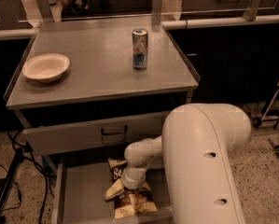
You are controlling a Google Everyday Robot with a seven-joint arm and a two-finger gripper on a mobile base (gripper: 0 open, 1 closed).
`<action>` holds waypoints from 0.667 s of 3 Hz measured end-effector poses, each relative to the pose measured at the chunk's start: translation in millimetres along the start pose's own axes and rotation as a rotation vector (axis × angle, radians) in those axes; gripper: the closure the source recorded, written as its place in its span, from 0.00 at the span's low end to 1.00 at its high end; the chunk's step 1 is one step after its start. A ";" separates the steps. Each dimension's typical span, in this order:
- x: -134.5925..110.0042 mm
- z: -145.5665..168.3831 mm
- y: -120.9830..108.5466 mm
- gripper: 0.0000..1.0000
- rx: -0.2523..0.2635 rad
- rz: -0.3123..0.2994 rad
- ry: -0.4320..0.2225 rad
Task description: Pick brown chip bag from middle drawer and place on counter
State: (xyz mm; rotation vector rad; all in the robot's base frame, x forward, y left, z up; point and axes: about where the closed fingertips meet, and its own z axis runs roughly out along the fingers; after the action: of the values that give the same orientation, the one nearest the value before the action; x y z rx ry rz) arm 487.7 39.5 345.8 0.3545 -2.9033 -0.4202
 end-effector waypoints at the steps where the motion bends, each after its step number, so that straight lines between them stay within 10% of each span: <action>1: -0.6 2.9 -0.1 0.19 -0.002 -0.003 0.002; 2: -0.6 2.9 -0.1 0.42 -0.002 -0.003 0.002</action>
Offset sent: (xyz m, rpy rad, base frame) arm 0.0000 0.0008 -0.0029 0.0021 0.0020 0.0029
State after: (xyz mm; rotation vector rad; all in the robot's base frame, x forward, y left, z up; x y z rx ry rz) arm 487.7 40.4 343.0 0.3583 -2.9002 -0.4229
